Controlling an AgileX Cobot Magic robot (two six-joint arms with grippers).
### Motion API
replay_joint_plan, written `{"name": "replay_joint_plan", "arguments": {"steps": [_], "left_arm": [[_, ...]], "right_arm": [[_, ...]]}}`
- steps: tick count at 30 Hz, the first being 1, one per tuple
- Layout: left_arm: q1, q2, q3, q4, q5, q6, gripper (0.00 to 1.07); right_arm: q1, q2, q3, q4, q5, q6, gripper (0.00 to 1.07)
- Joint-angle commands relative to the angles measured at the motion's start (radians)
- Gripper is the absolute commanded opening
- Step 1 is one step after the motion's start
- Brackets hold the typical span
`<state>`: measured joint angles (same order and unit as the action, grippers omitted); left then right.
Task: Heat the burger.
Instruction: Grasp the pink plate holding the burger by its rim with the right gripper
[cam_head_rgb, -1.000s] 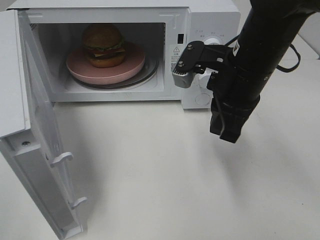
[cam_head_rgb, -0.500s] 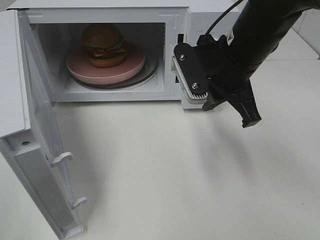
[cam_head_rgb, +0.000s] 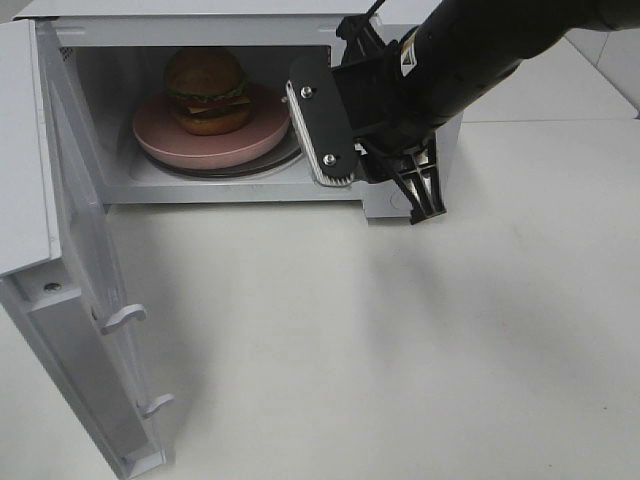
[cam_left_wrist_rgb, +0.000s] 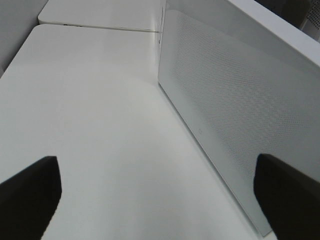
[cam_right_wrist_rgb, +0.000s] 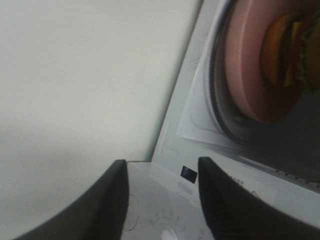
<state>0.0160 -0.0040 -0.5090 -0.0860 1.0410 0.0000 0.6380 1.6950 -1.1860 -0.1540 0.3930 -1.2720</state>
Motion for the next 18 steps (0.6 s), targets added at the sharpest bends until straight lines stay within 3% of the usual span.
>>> {"name": "replay_joint_plan", "arguments": {"steps": [1, 2, 3, 4, 7, 18], "left_arm": [[0.002, -0.022, 0.004, -0.003, -0.008, 0.0, 1.0], [0.002, -0.022, 0.004, -0.003, -0.008, 0.0, 1.0], [0.002, -0.022, 0.004, -0.003, -0.008, 0.0, 1.0], [0.002, -0.022, 0.004, -0.003, -0.008, 0.0, 1.0], [0.002, -0.022, 0.004, -0.003, -0.008, 0.0, 1.0], [0.002, -0.022, 0.004, -0.003, -0.008, 0.0, 1.0]], "right_arm": [[0.004, -0.006, -0.005, -0.011, -0.044, 0.046, 0.6], [0.004, -0.006, -0.005, -0.012, -0.065, 0.102, 0.71], [0.004, -0.006, -0.005, -0.012, -0.065, 0.102, 0.71], [0.015, 0.003, -0.005, -0.026, -0.071, 0.139, 0.82], [0.015, 0.018, -0.006, -0.05, -0.072, 0.156, 0.91], [0.055, 0.141, -0.089, -0.1, -0.074, 0.198, 0.89]]}}
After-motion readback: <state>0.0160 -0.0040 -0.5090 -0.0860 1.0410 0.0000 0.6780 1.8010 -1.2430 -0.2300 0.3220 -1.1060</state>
